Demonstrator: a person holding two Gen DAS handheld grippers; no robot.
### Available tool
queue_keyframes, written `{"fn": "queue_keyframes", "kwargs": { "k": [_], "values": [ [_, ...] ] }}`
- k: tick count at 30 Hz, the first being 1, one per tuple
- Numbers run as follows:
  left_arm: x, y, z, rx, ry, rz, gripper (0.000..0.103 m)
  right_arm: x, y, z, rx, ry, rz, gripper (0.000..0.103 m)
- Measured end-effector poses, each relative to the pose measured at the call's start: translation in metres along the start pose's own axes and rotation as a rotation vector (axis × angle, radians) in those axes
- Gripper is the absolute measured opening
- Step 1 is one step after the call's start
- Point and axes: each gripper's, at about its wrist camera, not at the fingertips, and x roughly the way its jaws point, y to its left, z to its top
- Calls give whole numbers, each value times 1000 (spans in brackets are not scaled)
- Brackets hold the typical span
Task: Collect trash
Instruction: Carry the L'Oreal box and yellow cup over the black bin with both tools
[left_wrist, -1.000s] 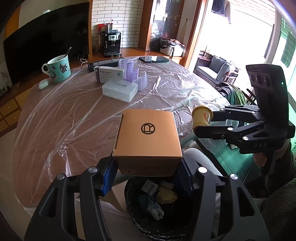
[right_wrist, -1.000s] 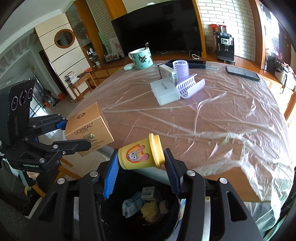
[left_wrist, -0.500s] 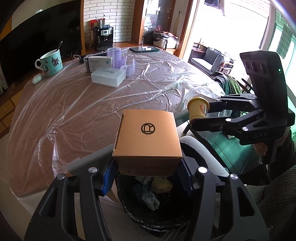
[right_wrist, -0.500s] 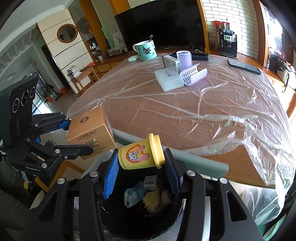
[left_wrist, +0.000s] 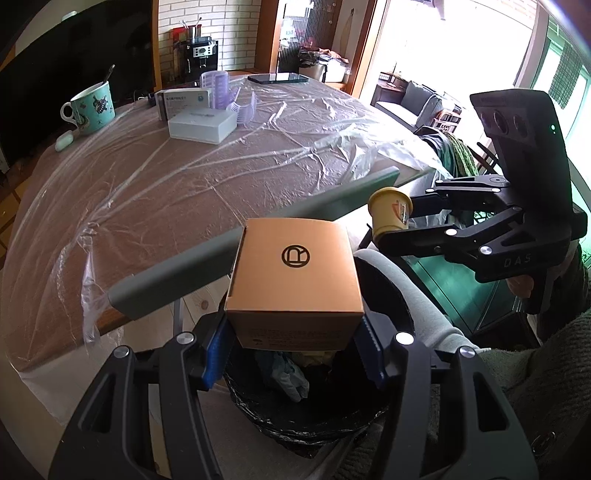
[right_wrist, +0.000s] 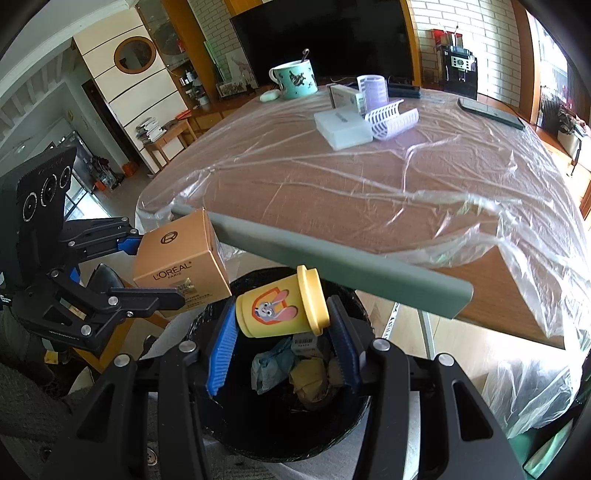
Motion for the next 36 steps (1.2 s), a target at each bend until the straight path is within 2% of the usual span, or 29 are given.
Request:
{"fn": "queue_keyframes", "kwargs": {
  "k": [11, 36],
  "values": [
    [14, -2, -11, -2, 42, -2, 59, 12, 2, -14, 9, 45, 1, 48],
    [64, 2, -36, 28, 170, 55, 59, 59, -9, -37, 13, 170, -53, 48]
  ]
}}
